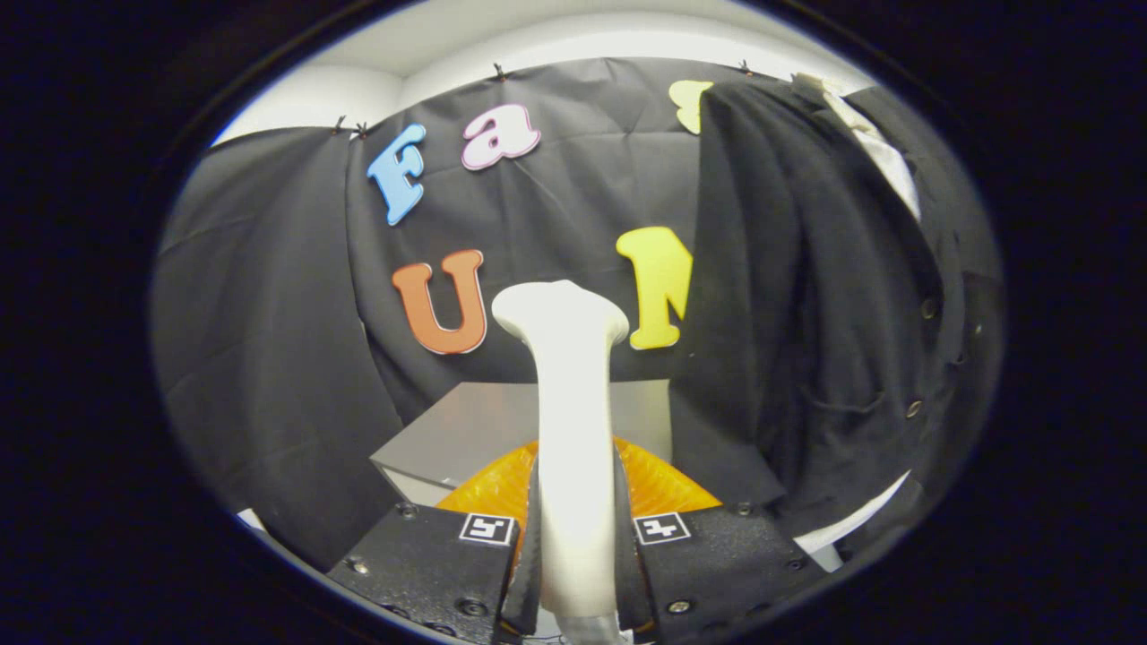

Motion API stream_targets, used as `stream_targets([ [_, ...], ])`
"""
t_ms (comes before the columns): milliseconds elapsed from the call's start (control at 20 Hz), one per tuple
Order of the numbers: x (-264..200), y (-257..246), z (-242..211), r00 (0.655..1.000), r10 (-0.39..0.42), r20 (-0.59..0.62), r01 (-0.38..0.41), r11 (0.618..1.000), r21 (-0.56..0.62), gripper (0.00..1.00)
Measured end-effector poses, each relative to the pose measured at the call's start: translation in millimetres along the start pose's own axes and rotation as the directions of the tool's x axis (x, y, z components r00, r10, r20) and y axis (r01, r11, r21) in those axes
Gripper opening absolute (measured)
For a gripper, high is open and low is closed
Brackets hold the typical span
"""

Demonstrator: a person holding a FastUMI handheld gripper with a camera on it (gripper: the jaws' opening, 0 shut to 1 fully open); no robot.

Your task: Iron the clothes twice with a garment steamer, once on the left side and once on the right side.

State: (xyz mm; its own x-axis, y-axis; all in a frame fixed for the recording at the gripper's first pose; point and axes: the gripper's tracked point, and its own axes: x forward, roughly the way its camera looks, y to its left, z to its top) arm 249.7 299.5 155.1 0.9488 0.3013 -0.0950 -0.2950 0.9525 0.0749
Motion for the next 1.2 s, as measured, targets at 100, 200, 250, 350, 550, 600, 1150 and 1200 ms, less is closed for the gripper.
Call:
stream_targets([
  [100, -28.1, -10.4, 11.5, 1.0, -0.008, 0.029, 0.008, 1.0, -0.005, 0.35],
  [200, -55.5, -22.1, 22.6, 0.998, -0.02, 0.051, 0.02, 1.0, 0.001, 0.35],
  [250, -66.2, -30.3, 26.9, 0.997, -0.024, 0.07, 0.025, 1.0, -0.006, 0.35],
  [350, -90.1, -41.9, 35.5, 0.995, -0.026, 0.093, 0.027, 1.0, -0.009, 0.35],
  [550, -130.8, -78.7, 51.6, 0.988, -0.072, 0.136, 0.073, 0.997, 0.002, 0.35],
  [600, -139.7, -89.0, 55.5, 0.986, -0.083, 0.143, 0.083, 0.997, 0.008, 0.35],
  [1150, -163.2, -234.3, 114.6, 0.929, -0.287, 0.233, 0.288, 0.957, 0.032, 0.35],
  [1200, -159.3, -240.8, 115.9, 0.927, -0.298, 0.23, 0.299, 0.954, 0.029, 0.35],
])
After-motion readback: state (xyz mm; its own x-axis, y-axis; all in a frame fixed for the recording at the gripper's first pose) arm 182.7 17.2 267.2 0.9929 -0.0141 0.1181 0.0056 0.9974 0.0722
